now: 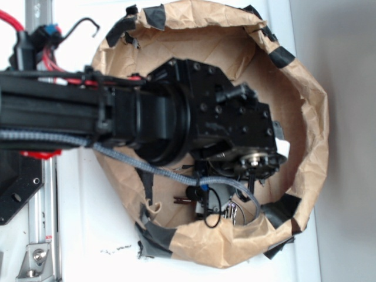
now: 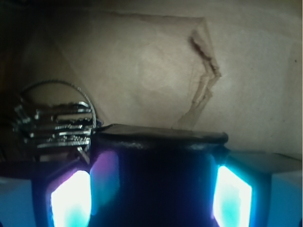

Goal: Grab the black box.

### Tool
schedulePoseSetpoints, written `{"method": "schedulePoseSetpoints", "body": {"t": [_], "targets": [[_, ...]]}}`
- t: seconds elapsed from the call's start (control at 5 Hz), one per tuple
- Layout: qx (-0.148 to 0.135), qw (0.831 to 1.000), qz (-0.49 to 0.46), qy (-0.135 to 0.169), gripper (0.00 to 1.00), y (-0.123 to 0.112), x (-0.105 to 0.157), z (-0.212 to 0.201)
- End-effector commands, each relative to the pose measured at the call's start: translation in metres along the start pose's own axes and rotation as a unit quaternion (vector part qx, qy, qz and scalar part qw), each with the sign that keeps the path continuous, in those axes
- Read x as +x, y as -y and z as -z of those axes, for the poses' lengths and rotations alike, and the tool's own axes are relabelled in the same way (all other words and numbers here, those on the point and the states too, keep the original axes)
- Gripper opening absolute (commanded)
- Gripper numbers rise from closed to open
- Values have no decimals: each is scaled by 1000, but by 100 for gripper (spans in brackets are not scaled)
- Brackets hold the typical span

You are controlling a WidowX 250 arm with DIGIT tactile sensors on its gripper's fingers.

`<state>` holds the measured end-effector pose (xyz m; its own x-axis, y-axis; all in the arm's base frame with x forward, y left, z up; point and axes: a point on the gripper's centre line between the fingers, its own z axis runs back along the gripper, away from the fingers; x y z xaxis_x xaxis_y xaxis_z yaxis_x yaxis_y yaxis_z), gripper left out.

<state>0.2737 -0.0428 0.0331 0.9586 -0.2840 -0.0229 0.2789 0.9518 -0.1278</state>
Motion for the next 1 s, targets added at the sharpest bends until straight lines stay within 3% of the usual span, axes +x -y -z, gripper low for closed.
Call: {"method": "schedulePoseSetpoints", "body": {"t": [0.0, 0.2, 0.4, 0.6, 0.8], "targets": [[17, 993, 40, 114, 0, -54, -35, -100], [13, 988, 89, 127, 0, -46, -41, -149], [-2, 984, 157, 84, 0, -42, -29, -140], [4, 981, 184, 55, 0, -37, -19, -131], [10, 985, 169, 45, 0, -37, -11, -125]]}}
